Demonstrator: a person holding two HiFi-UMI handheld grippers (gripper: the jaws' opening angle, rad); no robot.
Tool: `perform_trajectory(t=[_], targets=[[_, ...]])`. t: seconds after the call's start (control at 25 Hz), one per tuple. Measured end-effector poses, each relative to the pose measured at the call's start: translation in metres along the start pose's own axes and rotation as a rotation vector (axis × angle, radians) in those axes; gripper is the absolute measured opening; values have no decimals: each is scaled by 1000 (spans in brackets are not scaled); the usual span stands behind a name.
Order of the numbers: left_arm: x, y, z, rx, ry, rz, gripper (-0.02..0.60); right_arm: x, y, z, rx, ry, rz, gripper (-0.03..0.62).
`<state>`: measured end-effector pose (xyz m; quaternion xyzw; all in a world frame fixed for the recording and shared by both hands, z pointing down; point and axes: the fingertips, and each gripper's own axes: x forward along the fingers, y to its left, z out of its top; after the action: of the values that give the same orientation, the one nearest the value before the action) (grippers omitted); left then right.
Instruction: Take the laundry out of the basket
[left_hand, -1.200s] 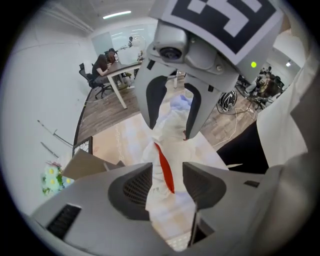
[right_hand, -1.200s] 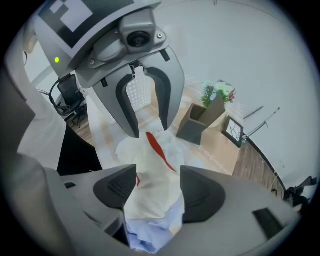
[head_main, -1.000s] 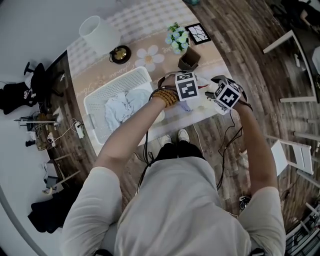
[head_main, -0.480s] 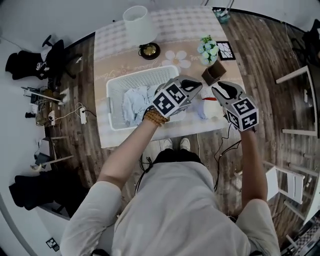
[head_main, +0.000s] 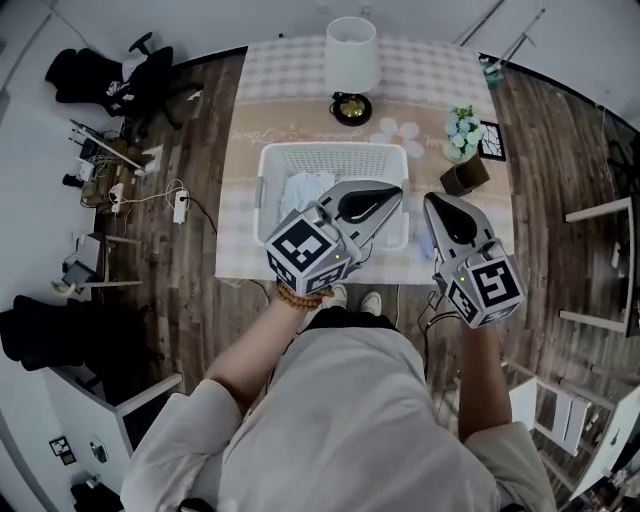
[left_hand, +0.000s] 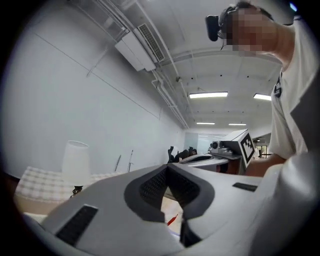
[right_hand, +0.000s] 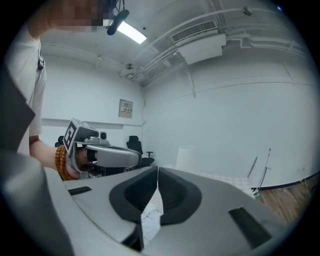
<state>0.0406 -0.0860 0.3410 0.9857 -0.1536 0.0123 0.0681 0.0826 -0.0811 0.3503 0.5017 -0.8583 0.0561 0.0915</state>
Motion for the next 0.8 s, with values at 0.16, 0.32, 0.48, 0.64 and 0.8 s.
perform_trajectory(t=[0.16,0.32,0.48,0.64,0.8], targets=[[-32,-9,11,48,-43,54,9,-5,24,22,7,-67,-19,20],[-57,-17,22,23,-92,103,10,-13,40,33,20,-104,-28,19],[-71,-21,31,34,-154,125,11,-21,51,37,16,-116,-21,18],[-76,-23,35,36,-179,131,11,-23,56,40,3,-117,-19,18],[-76,-22,36,41,-177,136,11,-22,58,40,8,-113,-12,18]])
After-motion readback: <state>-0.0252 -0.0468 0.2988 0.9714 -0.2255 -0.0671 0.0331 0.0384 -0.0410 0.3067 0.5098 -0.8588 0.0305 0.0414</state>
